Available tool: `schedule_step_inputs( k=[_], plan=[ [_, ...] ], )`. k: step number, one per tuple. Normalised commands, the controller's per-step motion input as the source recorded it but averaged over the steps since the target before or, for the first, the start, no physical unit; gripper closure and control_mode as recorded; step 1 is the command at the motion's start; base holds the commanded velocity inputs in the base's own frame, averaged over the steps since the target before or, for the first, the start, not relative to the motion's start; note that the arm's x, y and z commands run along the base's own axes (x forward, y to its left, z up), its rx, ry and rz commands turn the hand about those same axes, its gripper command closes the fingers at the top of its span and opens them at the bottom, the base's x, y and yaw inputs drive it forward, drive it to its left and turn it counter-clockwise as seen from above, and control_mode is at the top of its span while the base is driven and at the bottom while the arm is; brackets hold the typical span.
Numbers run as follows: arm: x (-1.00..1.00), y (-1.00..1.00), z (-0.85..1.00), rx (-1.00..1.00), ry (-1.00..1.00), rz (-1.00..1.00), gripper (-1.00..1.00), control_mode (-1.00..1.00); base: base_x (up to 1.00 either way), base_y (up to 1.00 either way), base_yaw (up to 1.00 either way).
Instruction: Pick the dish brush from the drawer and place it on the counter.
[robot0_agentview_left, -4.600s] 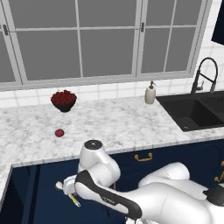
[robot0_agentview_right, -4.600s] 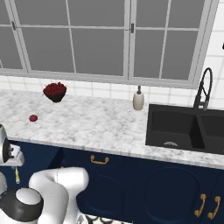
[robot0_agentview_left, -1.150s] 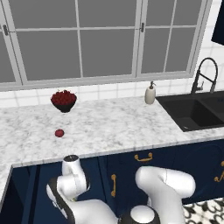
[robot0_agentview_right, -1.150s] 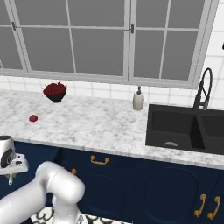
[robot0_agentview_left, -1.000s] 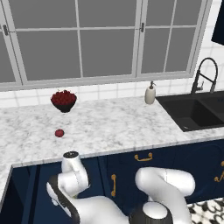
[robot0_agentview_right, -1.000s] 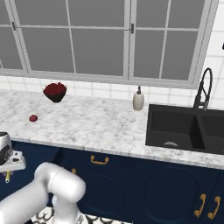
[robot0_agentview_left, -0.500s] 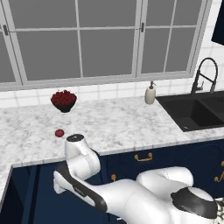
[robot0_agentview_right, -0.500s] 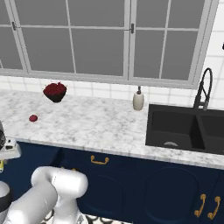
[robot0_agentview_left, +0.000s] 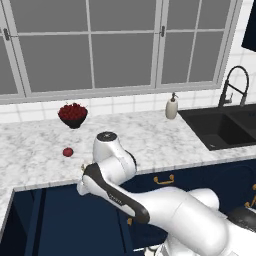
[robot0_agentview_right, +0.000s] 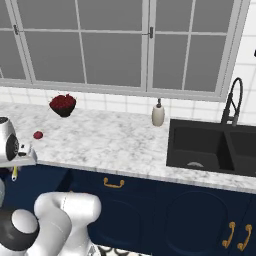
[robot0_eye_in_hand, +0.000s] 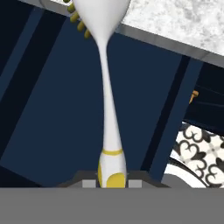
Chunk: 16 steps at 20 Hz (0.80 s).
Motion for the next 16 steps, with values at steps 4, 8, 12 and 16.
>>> schedule_step_inputs(
  k=[4, 8, 12, 16],
  plan=[
    [0.78, -0.49, 0.75, 0.0, -0.02, -0.22, 1.0, -1.0, 0.0, 0.0, 0.0],
    [0.88, -0.46, 0.6, 0.0, 0.0, -0.25, 1.0, -1.0, 0.0, 0.0, 0.0],
    [0.99, -0.49, -0.04, 0.0, 0.07, -0.17, 1.0, -1.0, 0.0, 0.0, 0.0],
    [0.88, -0.58, -0.37, 0.0, 0.0, -0.04, 1.0, -1.0, 0.0, 0.0, 0.0]
  ],
)
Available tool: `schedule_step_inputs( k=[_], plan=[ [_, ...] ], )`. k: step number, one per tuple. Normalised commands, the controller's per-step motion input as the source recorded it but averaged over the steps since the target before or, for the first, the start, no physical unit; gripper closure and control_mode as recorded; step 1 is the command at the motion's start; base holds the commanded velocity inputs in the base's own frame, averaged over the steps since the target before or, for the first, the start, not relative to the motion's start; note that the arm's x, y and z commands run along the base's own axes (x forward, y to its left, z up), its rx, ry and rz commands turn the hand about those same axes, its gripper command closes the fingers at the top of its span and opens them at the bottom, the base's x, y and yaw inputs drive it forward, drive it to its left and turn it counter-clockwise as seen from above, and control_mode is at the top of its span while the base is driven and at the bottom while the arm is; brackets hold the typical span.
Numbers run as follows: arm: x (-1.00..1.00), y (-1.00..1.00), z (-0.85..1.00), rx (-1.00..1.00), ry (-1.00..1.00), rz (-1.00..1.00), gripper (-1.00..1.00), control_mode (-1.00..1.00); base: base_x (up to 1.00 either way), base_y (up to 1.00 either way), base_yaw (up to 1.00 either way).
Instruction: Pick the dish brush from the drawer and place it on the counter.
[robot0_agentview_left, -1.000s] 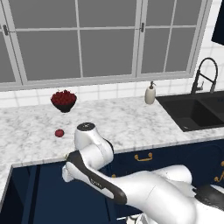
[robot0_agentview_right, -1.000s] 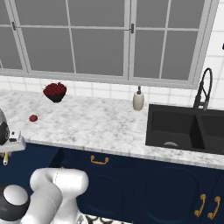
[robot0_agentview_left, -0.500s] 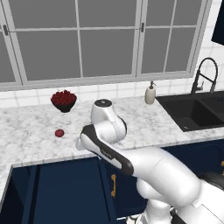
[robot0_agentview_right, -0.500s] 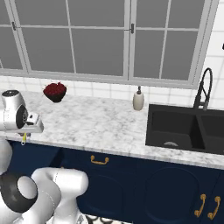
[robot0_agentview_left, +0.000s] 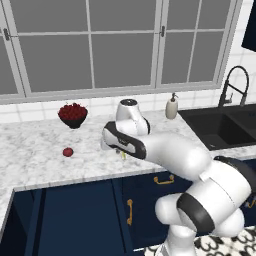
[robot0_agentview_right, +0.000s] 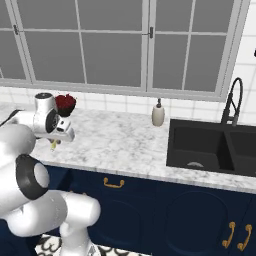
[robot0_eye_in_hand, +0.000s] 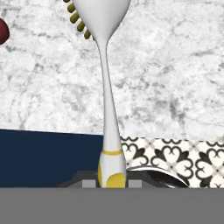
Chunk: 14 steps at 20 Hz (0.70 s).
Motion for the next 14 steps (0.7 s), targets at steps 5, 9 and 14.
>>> schedule_step_inputs(
  k=[5, 9, 14],
  plan=[
    [0.81, -0.48, -0.48, 0.0, -0.01, -0.03, 1.0, -1.0, 0.0, 0.0, 0.0],
    [0.73, -0.4, -0.62, 0.0, 0.0, 0.0, 1.0, -1.0, 0.0, 0.0, 0.0],
    [0.63, -0.21, -0.6, 0.0, 0.0, 0.0, 1.0, -1.0, 0.0, 0.0, 0.0]
  ],
)
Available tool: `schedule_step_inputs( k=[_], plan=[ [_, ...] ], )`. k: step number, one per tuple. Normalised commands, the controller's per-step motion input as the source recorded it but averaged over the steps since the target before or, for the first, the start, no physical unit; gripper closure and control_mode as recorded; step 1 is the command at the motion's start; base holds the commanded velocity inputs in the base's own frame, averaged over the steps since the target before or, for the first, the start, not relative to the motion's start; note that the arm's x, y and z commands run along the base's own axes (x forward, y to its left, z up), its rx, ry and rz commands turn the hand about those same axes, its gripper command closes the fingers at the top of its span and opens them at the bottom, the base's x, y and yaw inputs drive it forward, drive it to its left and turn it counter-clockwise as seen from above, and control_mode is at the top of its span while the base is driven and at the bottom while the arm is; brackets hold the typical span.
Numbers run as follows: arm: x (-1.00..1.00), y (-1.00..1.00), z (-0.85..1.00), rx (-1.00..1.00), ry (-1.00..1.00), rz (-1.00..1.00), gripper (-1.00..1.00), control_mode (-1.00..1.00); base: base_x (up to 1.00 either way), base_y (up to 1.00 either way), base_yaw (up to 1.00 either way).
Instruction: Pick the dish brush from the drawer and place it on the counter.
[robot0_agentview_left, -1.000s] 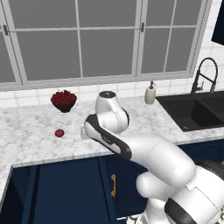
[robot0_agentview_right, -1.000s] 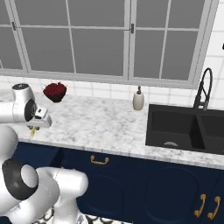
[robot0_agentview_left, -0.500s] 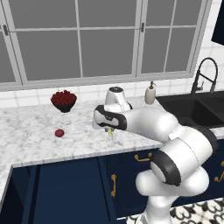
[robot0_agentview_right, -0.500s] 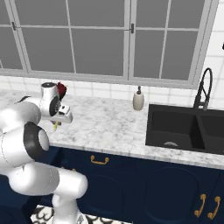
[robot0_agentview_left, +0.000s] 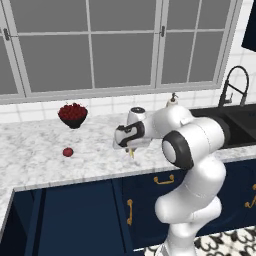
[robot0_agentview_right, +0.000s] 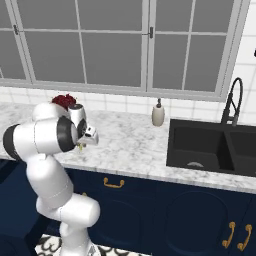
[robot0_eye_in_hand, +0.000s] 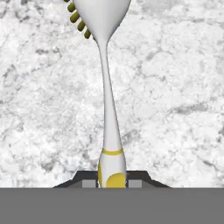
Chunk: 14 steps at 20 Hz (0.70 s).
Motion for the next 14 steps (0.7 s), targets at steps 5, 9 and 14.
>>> schedule_step_inputs(
  k=[5, 9, 14],
  plan=[
    [0.31, -0.02, -0.5, 0.0, 0.0, 0.0, 1.0, -1.0, 0.0, 0.0, 0.0],
    [0.11, -0.02, -0.4, 0.0, 0.0, 0.0, 1.0, -1.0, 0.0, 0.0, 0.0],
    [0.02, -0.01, -0.16, 0.01, -0.02, 0.0, -1.0, -1.0, 0.0, 0.0, 0.0]
  ],
)
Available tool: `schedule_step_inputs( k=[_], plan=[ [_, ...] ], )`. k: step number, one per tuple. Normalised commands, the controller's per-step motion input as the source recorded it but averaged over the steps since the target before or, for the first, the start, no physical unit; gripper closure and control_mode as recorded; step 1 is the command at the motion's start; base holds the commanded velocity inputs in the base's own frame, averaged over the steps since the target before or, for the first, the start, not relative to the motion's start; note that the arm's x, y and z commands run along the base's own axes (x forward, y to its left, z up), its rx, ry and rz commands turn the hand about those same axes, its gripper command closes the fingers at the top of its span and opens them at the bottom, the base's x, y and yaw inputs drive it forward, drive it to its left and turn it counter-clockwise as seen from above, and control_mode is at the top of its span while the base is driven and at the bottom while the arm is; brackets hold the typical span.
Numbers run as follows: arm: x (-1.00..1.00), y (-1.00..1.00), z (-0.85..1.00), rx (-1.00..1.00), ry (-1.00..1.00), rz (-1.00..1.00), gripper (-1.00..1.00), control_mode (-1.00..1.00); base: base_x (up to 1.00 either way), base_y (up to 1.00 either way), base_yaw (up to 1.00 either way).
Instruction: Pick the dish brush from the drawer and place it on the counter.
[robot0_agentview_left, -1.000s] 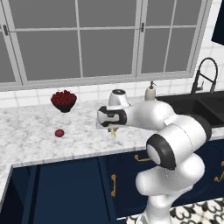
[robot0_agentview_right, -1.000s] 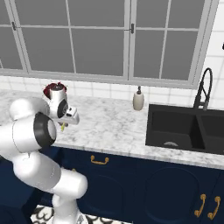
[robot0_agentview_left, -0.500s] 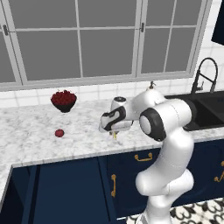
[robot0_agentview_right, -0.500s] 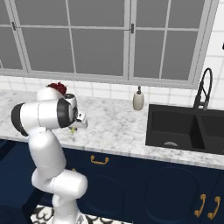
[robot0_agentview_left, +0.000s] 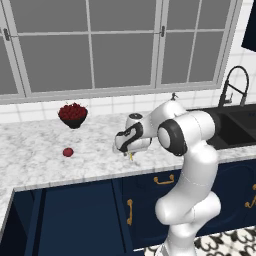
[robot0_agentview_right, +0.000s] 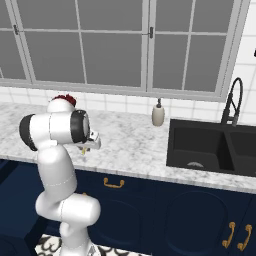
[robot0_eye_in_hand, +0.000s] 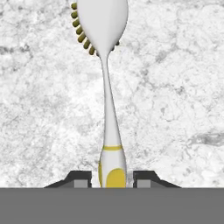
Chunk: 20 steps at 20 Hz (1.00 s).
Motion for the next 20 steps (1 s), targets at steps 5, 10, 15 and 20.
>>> schedule_step_inputs(
  k=[5, 10, 15, 20],
  plan=[
    [-0.04, -0.05, 0.19, 0.0, -0.07, 0.0, -1.0, -1.0, 0.0, 0.0, 0.0],
    [-0.3, -0.04, 0.64, 0.0, -0.11, -0.03, -1.0, -1.0, 0.0, 0.0, 0.0],
    [-0.64, -0.31, 1.0, 0.0, -0.16, -0.01, -1.0, -1.0, 0.0, 0.0, 0.0],
    [-0.65, -0.53, 1.0, 0.0, -0.07, 0.0, -1.0, -1.0, 0.0, 0.0, 0.0]
  ],
)
